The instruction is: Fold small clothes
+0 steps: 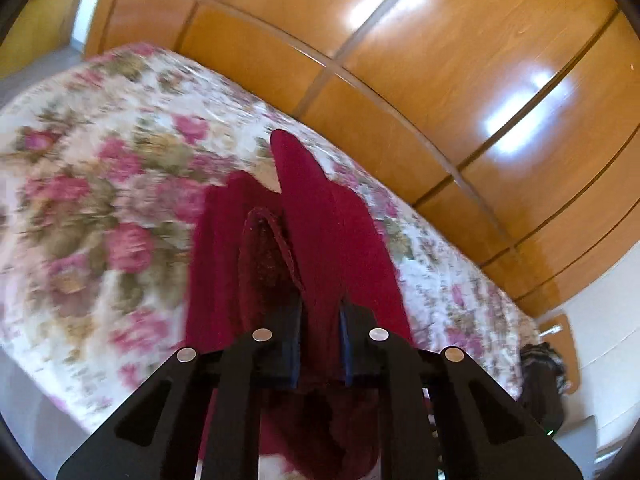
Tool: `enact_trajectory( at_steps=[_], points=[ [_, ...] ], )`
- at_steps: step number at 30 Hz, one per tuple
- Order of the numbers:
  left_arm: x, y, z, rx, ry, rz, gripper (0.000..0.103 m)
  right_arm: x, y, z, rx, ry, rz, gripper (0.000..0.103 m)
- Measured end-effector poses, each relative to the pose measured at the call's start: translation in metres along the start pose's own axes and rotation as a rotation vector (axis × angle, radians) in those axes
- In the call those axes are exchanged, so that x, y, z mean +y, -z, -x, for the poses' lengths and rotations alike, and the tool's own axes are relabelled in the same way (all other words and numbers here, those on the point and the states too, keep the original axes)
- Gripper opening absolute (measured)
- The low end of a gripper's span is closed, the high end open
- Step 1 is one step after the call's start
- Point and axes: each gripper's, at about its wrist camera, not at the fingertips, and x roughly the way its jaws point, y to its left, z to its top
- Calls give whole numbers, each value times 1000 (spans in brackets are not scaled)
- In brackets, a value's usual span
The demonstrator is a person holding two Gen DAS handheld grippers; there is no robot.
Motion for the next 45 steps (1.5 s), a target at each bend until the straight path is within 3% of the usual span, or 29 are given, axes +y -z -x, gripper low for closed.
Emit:
enact_trajectory(
  at_steps=[3, 4, 7, 8, 9, 10, 16, 21, 29, 35, 37, 38, 45],
  points=[
    [23, 19, -19, 54, -124, -8, 14, 8, 5, -12, 35, 4, 35, 19],
    [29, 23, -27, 62, -152, -3, 19, 11, 5, -18, 45, 8, 41, 19],
    [37, 31, -34, 16, -246, -1, 53, 16, 4, -21, 53, 17, 67, 29],
    [37, 31, -33, 12, -254, 8, 57, 16, 4, -18, 64, 1, 80, 33],
    [36, 29, -30, 5, -254, 13, 57, 15, 4, -16, 77, -14, 86, 50],
    [34, 28, -26, -5, -261, 5, 57, 14, 3, -10, 82, -28, 93, 59],
    [9, 32, -15, -55, -366, -118, 57, -10, -31, 34, -37, -69, -2, 68],
    [4, 34, -21, -75, -406, -152, 57, -29, -82, 19, -121, -38, -130, 71],
    [12, 36, -23, -78, -379, -122, 57, -26, -137, -38, -99, -54, -193, 71],
    [13, 39, -27, -82, -378, -132, 57, -17, -143, -102, 7, 23, -132, 72],
    [16, 41, -29, -79, -372, -116, 57, -14, -133, -136, 91, 47, -97, 79],
    [17, 43, -31, -73, -371, -106, 57, -9, -127, -146, 78, 78, -56, 80],
    [11, 48, -28, -98, -393, -122, 57, -18, -127, -127, 48, 23, -91, 81]
  ],
)
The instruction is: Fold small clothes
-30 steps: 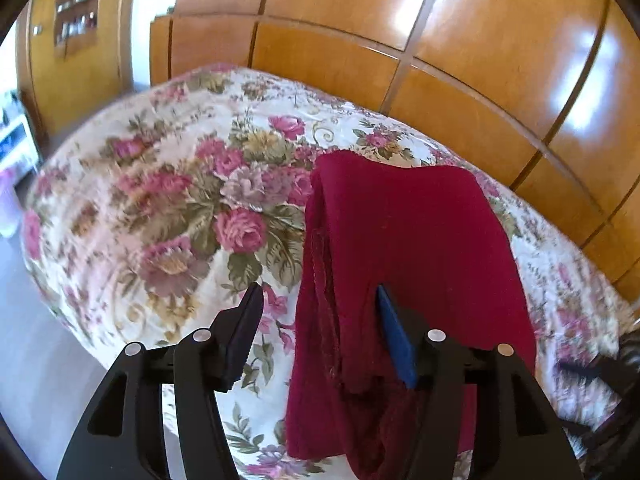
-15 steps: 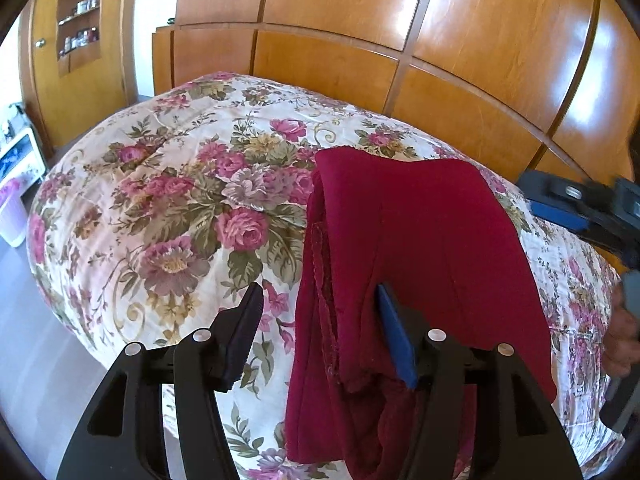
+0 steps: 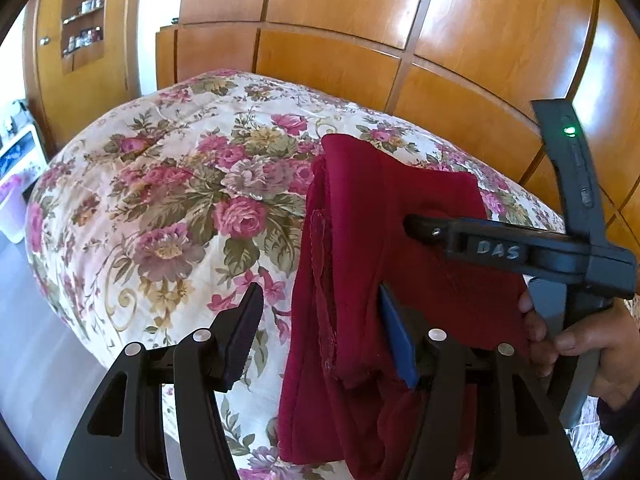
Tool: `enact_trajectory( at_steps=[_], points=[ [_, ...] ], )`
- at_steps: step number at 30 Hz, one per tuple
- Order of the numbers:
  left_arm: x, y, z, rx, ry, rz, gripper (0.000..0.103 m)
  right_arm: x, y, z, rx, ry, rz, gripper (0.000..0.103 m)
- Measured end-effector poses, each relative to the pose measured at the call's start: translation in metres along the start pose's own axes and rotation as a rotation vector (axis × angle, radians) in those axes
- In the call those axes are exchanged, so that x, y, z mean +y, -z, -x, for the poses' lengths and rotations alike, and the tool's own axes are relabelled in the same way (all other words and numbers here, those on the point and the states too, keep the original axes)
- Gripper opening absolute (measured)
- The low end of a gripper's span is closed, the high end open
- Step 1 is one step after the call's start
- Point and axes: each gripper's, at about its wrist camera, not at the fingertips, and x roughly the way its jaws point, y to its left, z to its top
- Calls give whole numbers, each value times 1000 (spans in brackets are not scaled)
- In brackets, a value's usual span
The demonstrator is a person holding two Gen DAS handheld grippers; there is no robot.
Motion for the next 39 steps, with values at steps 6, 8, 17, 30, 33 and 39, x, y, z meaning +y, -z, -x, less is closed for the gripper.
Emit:
enact_trajectory(
  at_steps=[6, 8, 17, 30, 33, 39],
  points=[
    [-2, 3, 6, -14, -17, -7, 57, -1, 7, 40, -63, -46, -26, 91],
    [-1, 3, 7, -13, -30, 2, 67, -11, 15, 53, -80, -49, -55, 95],
    [13, 7, 0, 15, 81, 80, 68, -66, 52, 42, 9, -222, -287, 96],
    [17, 6, -5, 29, 186, 80, 68, -65, 56, 24, 46, -348, -307, 96],
    [19, 5, -7, 33, 213, 69, 68, -65, 54, 18, 49, -362, -303, 96],
    [24, 8, -16, 66, 376, 88, 54, -59, 51, 14, 64, -356, -256, 77]
  ],
)
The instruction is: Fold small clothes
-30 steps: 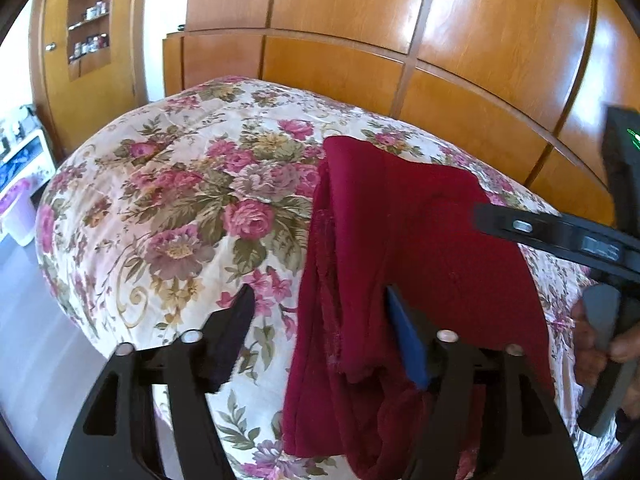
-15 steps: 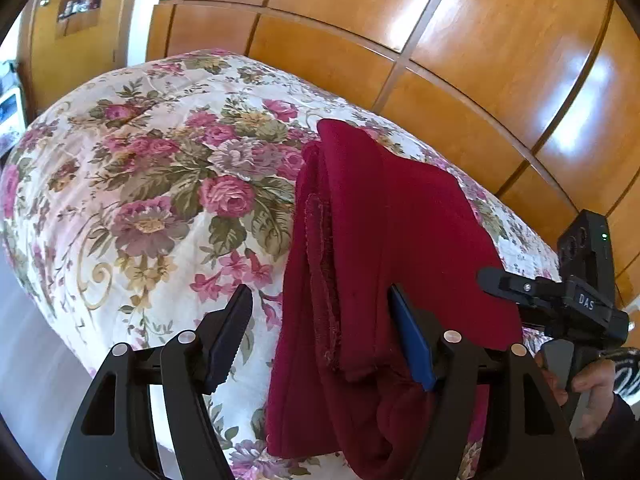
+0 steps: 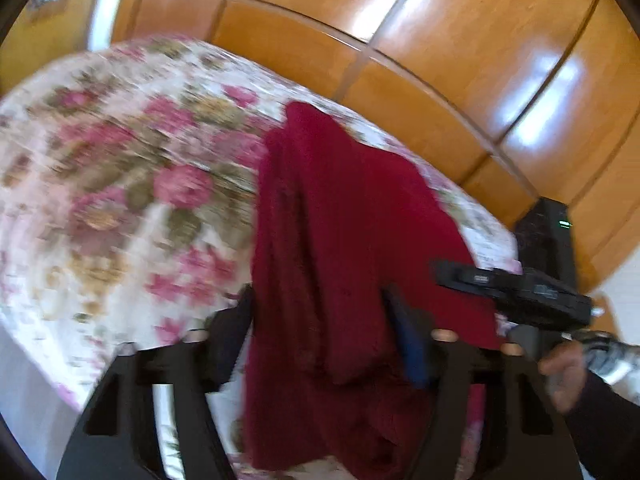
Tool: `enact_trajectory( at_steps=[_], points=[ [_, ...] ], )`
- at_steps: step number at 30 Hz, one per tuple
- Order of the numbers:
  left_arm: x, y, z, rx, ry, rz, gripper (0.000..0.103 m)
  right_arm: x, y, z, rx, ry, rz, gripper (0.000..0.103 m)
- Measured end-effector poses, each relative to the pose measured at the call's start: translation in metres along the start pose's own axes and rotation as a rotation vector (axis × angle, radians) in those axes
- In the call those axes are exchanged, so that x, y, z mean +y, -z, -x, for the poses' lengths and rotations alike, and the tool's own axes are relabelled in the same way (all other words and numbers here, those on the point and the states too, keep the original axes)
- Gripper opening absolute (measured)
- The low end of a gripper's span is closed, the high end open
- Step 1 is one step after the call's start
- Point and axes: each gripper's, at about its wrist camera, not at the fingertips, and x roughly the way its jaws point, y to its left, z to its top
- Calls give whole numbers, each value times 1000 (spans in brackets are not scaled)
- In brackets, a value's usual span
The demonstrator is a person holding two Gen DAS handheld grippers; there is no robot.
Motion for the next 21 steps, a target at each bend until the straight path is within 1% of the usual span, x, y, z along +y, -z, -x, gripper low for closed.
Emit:
enact_trajectory(
  at_steps=[1, 2, 3, 4, 5, 7, 12, 15, 18, 21],
  points=[
    [1, 0, 1, -4, 16, 3, 50, 3, -1, 2, 3, -6, 9, 65],
    [3, 1, 2, -6, 40, 6, 44, 8, -2, 6, 2, -4, 23, 58],
    [4, 1, 4, -10, 58, 18, 40, 13, -3, 10, -1, 0, 40, 51],
    [7, 1, 6, -15, 80, 41, 36, 19, -4, 14, -5, 4, 61, 45],
    [9, 1, 11, -25, 106, 65, 34, 26, -5, 18, -9, 5, 82, 44],
    [10, 1, 23, -52, 132, 87, 33, 43, -9, 26, -20, -8, 130, 40],
    [3, -6, 61, -135, 131, 81, 33, 90, -25, 39, -37, -81, 249, 39],
    [1, -22, 90, -211, 105, 67, 33, 119, -41, 34, -30, -127, 327, 39],
    [2, -41, 119, -294, 56, 53, 33, 144, -58, 20, -15, -176, 378, 39],
    [6, -54, 142, -356, 17, 48, 33, 165, -73, 1, 10, -253, 412, 39]
  ],
)
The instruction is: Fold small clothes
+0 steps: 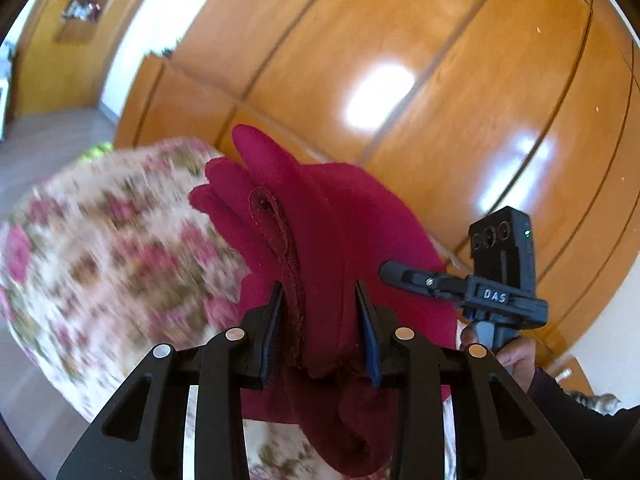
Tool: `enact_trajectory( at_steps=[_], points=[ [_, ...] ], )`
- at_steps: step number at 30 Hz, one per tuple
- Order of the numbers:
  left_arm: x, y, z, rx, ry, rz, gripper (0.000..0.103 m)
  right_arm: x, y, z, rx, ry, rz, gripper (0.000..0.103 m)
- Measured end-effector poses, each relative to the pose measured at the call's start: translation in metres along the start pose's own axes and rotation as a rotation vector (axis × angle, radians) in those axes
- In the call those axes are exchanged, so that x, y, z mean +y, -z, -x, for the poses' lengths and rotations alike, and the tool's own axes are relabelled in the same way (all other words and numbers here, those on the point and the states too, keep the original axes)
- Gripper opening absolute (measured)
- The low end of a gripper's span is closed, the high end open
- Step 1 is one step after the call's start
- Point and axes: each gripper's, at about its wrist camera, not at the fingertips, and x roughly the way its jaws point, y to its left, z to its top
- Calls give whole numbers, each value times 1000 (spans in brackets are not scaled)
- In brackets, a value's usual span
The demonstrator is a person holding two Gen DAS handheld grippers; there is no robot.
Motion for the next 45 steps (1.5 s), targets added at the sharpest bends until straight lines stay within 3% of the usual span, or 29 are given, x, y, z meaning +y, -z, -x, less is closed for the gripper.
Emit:
enact_trajectory(
  at_steps=[4, 7, 8, 9, 11, 12, 14, 18, 21, 24, 27, 29, 35, 39, 45],
  points=[
    [8, -14, 9, -41, -68, -27, 33, -13, -13, -41, 54, -106, -35, 41],
    [28, -6, -6, 17, -157, 0, 33, -39, -10, -77, 145, -86, -82, 45],
    [38, 3, -20, 60, -220, -6, 33, -50, -6, -88, 176, -53, -98, 47],
    [45, 9, -31, 94, -254, 0, 33, -63, 3, -105, 221, 36, -103, 53],
    [70, 28, -66, 214, -341, 21, 33, -77, 14, -122, 283, 163, -95, 68],
    [81, 39, -79, 246, -370, 35, 36, -84, 20, -125, 287, 220, -88, 81],
    [83, 42, -77, 210, -369, 63, 45, -84, 17, -115, 260, 250, -70, 87],
    [73, 38, -64, 175, -420, 62, 45, -49, 11, -83, 115, 413, 48, 87],
    [56, 38, -48, 124, -465, 16, 53, -21, 13, -59, 11, 410, 97, 84],
    [46, 43, -43, 109, -554, -32, 58, 9, 33, -60, 13, 413, 168, 74],
    [56, 48, -55, 131, -613, 2, 58, 6, 64, -89, 119, 514, 218, 68],
    [61, 51, -58, 128, -640, 13, 68, -2, 80, -102, 139, 579, 239, 68],
    [50, 54, -42, 84, -658, 40, 68, 10, 75, -79, 60, 633, 213, 75],
    [32, 60, -27, 50, -700, 16, 68, 31, 91, -56, -3, 686, 211, 88],
    [7, 73, -6, 5, -763, -24, 76, 61, 120, -34, -76, 770, 240, 94]
  ],
)
